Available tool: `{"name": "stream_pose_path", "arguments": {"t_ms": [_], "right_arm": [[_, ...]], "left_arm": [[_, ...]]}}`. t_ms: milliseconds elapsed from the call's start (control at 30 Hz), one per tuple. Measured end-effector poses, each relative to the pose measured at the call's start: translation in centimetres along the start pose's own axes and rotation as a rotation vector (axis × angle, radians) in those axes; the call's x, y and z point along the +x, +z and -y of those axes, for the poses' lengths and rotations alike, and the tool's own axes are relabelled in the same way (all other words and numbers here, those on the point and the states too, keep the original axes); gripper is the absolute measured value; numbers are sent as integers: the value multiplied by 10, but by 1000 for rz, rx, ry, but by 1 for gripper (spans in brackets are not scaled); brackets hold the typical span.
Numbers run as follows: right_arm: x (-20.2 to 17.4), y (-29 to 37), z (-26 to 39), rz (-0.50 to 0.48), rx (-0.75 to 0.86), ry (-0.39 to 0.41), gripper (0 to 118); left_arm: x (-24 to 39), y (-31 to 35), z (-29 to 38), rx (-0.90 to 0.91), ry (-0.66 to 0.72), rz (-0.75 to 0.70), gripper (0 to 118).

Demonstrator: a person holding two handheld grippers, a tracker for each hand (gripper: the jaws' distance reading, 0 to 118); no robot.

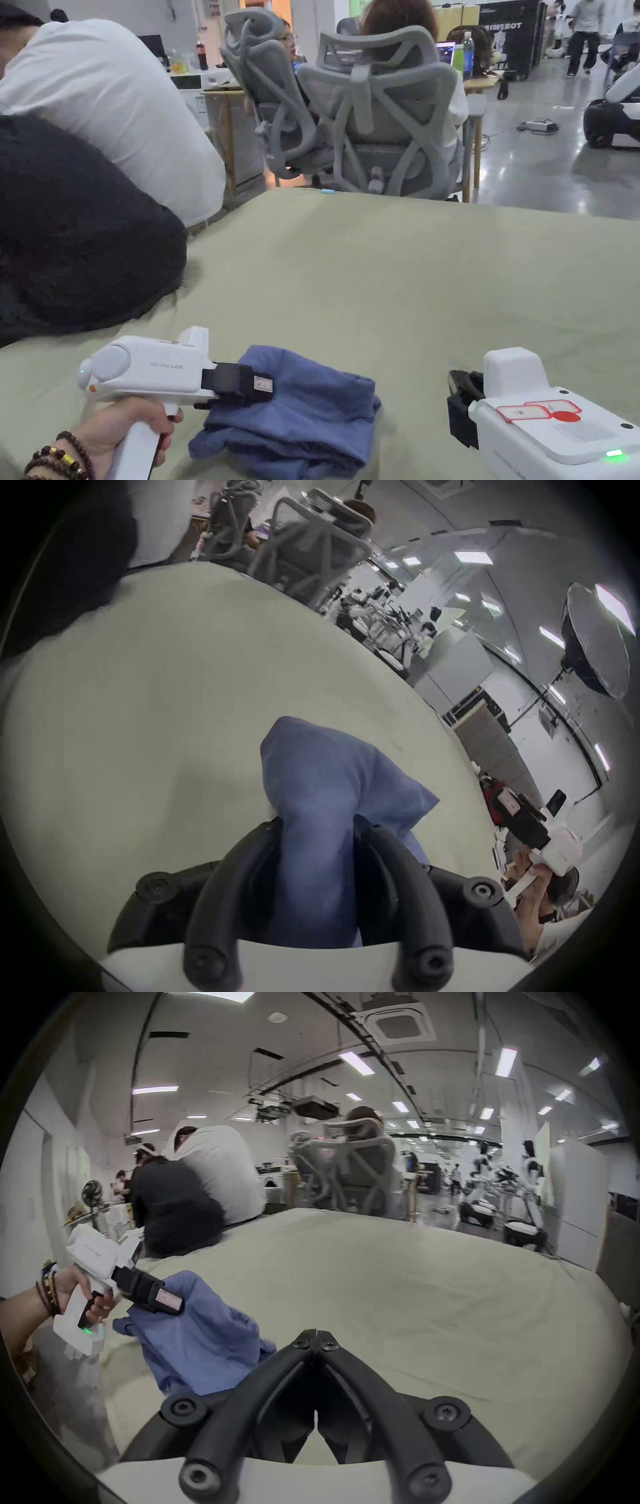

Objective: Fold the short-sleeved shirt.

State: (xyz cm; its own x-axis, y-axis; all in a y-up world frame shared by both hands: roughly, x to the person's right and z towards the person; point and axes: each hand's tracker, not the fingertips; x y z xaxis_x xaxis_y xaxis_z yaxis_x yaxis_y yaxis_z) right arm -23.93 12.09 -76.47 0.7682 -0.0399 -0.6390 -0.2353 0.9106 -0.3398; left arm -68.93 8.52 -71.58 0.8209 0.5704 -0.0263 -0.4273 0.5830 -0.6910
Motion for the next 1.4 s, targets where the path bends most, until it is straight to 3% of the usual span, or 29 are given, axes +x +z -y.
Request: {"name": "stream_pose_path", "arguments": {"t_ms": [100, 167, 200, 233, 267, 300, 333, 400, 467, 533, 567, 633, 700, 733, 867, 1033, 1167, 1333, 1400], "right_arm": [[-19, -18, 2, -59, -15, 4, 0], [-23, -25, 6, -75, -17, 7, 0], [-23, -22, 6, -84, -20, 9, 0], [-23, -23, 6, -89, -26, 12, 0], [-22, -22, 5, -93, -31, 16, 0], [-20, -21, 4, -94, -31, 17, 0], [-17, -17, 1, -88, -29, 22, 0], [-12, -8, -5, -35, -30, 48, 0], [3, 7, -11, -31, -15, 43, 0], [19, 25, -20, -10, -1, 33, 0], [29, 37, -25, 5, 10, 30, 0], [49, 69, -37, 56, 44, 28, 0], [71, 99, -43, 113, 89, 7, 0], [84, 119, -46, 139, 106, -5, 0], [128, 191, -41, 249, 159, 2, 0], [179, 261, 5, 427, 183, 6, 0], [207, 300, 43, 526, 215, 10, 0], [210, 347, 74, 639, 216, 57, 0], [206, 356, 79, 688, 222, 46, 1]], "left_arm": [[-32, 8, -6, 26, 53, -69, 29], [-12, 7, 10, 24, 40, -41, 31], [-7, 5, 15, 31, 35, -40, 39], [2, 4, 17, 72, -2, -66, 54], [5, 2, 19, 89, -21, -110, 78], [13, 1, 15, 101, -63, -163, 114], [20, 2, 16, 129, -101, -155, 118], [21, 19, 3, 203, -141, -139, 111], [43, 31, -9, 207, -142, -247, 118], [78, 43, -9, 265, -202, -314, 118], [99, 48, -9, 298, -237, -290, 111], [147, 56, -2, 400, -299, -257, 69], [202, 49, 10, 499, -363, -285, 7], [235, 41, 19, 518, -406, -331, 1], [344, 3, 70, 615, -476, -221, 0], [435, -66, 146, 704, -685, -251, 0], [472, -96, 195, 732, -682, -142, 0], [499, -106, 238, 731, -774, -199, 0], [498, -110, 244, 731, -741, -209, 0]]}}
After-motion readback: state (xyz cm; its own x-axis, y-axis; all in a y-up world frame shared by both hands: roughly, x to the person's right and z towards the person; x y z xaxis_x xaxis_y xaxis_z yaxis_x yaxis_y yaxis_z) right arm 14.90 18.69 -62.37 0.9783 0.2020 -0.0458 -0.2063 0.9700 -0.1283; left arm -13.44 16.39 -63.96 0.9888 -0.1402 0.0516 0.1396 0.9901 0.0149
